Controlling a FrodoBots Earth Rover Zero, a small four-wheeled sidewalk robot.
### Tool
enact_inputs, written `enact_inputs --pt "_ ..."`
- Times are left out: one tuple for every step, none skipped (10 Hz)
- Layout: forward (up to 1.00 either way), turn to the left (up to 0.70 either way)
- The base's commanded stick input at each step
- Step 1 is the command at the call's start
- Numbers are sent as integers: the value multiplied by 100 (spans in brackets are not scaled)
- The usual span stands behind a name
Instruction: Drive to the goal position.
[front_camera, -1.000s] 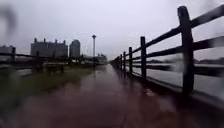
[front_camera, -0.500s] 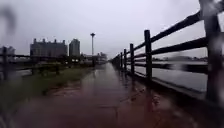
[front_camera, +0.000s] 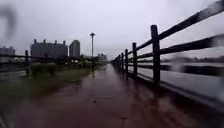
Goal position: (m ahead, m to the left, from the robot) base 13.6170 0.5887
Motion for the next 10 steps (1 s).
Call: enact_inputs --pt "100 19" --pt "100 8" --pt "100 0" --pt "100 0" --pt "100 0" --pt "100 0" --pt "100 0" --pt "100 0" --pt "100 0" --pt "100 0"
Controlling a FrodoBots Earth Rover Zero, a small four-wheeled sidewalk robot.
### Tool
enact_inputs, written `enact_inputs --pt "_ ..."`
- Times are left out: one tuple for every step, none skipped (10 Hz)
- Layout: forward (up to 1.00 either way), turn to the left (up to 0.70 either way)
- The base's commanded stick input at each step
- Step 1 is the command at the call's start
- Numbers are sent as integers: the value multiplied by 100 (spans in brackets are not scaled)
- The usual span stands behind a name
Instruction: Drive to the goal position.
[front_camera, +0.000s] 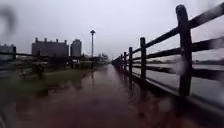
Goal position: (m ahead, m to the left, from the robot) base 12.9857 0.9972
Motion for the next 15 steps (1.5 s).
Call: enact_inputs --pt "100 0" --pt "100 0" --pt "100 0" --pt "100 0" --pt "100 0" --pt "100 0" --pt "100 0" --pt "100 0" --pt "100 0" --pt "100 15" --pt "100 20" --pt "100 5" --pt "100 0" --pt "100 0" --pt "100 0"
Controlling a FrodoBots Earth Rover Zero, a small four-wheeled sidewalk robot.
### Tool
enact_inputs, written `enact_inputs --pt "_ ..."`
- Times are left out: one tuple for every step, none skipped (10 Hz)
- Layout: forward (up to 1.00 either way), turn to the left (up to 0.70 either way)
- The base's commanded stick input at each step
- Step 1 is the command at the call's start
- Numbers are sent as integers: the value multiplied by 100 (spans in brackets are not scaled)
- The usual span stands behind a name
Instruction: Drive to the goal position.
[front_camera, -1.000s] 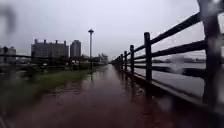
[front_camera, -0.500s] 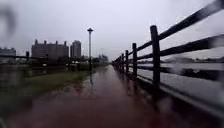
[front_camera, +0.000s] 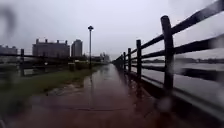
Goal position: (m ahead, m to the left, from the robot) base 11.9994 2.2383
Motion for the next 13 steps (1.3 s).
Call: enact_inputs --pt "100 0" --pt "100 0" --pt "100 0" --pt "100 0" --pt "100 0" --pt "100 0" --pt "100 0" --pt "100 0" --pt "100 0" --pt "100 0" --pt "100 0" --pt "100 0" --pt "100 3"
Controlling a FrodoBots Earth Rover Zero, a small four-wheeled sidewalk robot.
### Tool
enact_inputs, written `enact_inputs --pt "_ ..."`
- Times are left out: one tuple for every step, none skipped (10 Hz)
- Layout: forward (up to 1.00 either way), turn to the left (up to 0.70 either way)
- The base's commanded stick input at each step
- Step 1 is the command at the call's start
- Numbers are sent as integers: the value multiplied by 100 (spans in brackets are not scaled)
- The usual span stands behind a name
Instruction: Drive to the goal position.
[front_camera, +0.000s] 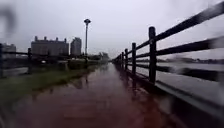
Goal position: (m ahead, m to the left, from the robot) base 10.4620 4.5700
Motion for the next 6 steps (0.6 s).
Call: enact_inputs --pt "100 19" --pt "100 25" --pt "100 21" --pt "100 0" --pt "100 0" --pt "100 0"
